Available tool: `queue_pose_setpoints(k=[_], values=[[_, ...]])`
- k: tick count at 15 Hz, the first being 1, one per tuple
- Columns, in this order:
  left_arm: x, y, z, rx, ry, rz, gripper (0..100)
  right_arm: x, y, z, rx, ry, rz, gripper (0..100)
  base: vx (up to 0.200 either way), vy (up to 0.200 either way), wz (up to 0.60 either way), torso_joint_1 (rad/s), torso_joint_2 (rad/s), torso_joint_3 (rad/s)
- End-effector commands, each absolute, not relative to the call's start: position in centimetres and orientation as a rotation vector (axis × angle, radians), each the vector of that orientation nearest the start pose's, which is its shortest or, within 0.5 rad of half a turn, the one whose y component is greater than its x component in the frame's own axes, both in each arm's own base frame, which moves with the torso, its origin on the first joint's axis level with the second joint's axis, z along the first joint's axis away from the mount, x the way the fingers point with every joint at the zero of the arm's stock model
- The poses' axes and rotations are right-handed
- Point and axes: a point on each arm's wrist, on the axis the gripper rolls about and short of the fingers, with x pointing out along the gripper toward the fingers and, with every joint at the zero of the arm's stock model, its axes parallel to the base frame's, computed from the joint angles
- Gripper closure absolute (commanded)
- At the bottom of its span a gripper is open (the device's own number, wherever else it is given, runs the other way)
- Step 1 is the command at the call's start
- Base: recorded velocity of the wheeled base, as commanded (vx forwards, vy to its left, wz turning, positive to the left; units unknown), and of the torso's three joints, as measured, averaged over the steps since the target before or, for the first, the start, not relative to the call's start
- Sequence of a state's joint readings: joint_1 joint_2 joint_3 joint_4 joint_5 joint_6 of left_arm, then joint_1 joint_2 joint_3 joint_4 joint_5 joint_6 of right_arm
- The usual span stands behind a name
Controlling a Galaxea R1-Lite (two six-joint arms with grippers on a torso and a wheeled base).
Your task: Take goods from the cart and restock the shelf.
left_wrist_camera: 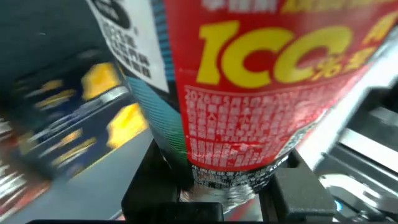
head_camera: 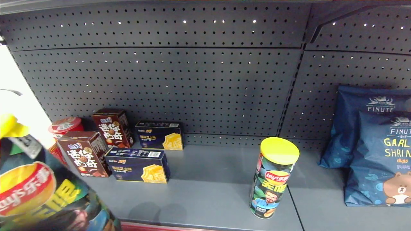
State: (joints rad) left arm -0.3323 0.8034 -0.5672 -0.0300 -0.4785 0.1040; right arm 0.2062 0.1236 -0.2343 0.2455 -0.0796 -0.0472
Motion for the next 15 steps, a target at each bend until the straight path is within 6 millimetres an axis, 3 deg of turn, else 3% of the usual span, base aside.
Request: queue_pose_setpoints(k=[1,4,12,15], values=[[11.4,-6.4,21.9,0.084,0.29,-0.921,100,-2.5,-0.8,9.1,-0.099,0.188,0.067,0,0.0,0.0,0.0,0.0,0.0,0.0],[13.9,-8.4,21.9,0.09,0.293,-0.975,100,-2.2,-0.8,8.9,-0.086,0.148,0.058,0,0.0,0.0,0.0,0.0,0.0,0.0],[14.8,-9.9,21.0,0.1,0.348,-1.023,100,-2.1,-0.5,8.9,-0.097,0.129,0.18,0,0.0,0.0,0.0,0.0,0.0,0.0],[14.7,-9.9,21.0,0.102,0.349,-1.019,100,-2.1,-0.5,8.9,-0.106,0.128,0.185,0,0.0,0.0,-0.4,0.002,0.0,0.005]])
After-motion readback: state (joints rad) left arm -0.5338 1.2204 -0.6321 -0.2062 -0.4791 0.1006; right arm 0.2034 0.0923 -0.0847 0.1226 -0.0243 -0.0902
